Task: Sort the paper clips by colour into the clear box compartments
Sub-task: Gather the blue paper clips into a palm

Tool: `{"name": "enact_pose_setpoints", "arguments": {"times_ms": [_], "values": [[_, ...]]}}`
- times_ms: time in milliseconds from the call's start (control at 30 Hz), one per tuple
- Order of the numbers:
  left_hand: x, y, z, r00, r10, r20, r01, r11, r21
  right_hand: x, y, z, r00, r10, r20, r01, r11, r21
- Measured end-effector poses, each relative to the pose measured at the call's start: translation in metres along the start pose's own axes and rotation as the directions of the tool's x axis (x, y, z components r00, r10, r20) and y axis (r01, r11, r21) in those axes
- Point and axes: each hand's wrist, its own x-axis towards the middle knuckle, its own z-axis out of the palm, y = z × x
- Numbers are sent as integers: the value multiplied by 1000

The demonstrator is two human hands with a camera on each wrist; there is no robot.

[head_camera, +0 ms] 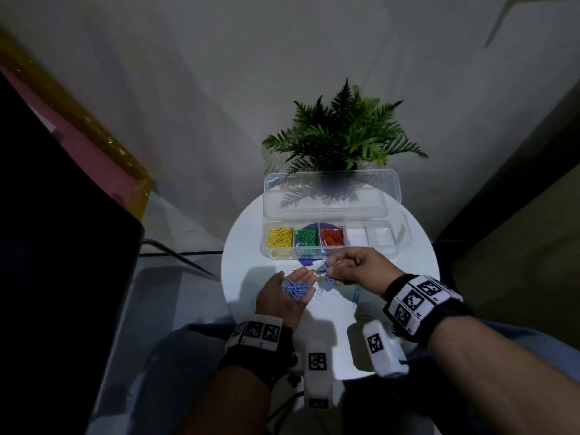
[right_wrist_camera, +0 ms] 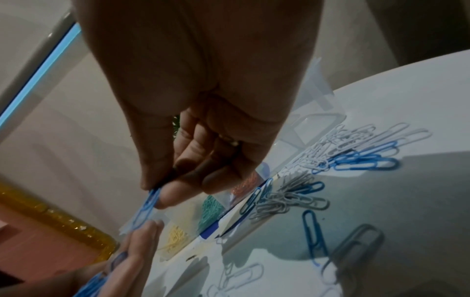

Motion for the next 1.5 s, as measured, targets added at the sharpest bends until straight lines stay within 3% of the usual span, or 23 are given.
{"name": "enact_pose_setpoints", "arguments": {"times_ms": [100,267,333,400,500,567,633,733,800,867,1233,1367,1500], "values": [[0,-1,3,1000,-3,7,3,1000,8,-2,-1,-1,1000,3,-6,-3,1000,-10],[6,-11,1,1000,3,23,-3,1000,-5,-6,-13,19,992,-124,-19,122,991,-61],[7,-15,-1,997,29,68,-31,999,32,-8,-16,30,984,-179,-22,173,972,-159],[15,-20,-5,996,48,70,-58,987,150,-11,-17,37,973,-229,-12,213,923,-321],[25,-19,-8,975,-68,210,57,997,55,-16,-18,42,944,-325,65,303,765,-568],[23,-16,-10,974,71,217,-93,991,96,-18,-20,42,923,-374,89,343,698,-629],[13,-13,-6,992,90,93,-88,996,-20,-20,-22,33,918,-396,-34,286,718,-634],[7,-8,4,1000,4,-12,-4,1000,-7,-18,-15,3,914,-318,-253,65,729,-681],[6,-6,5,1000,-16,-26,15,1000,-23,-18,-6,-18,951,-142,-273,-111,670,-734],[6,-6,6,999,-21,-42,19,998,-53,-20,4,-28,967,-15,-254,-192,611,-768],[12,-13,7,992,-32,121,46,992,-114,-8,23,-9,989,-90,-120,-63,476,-877],[13,-12,8,997,-53,64,59,993,-97,2,17,-5,996,-55,-76,-51,364,-930],[9,-8,10,998,-67,13,68,993,-101,9,16,-4,994,-82,-73,-43,324,-945]]}}
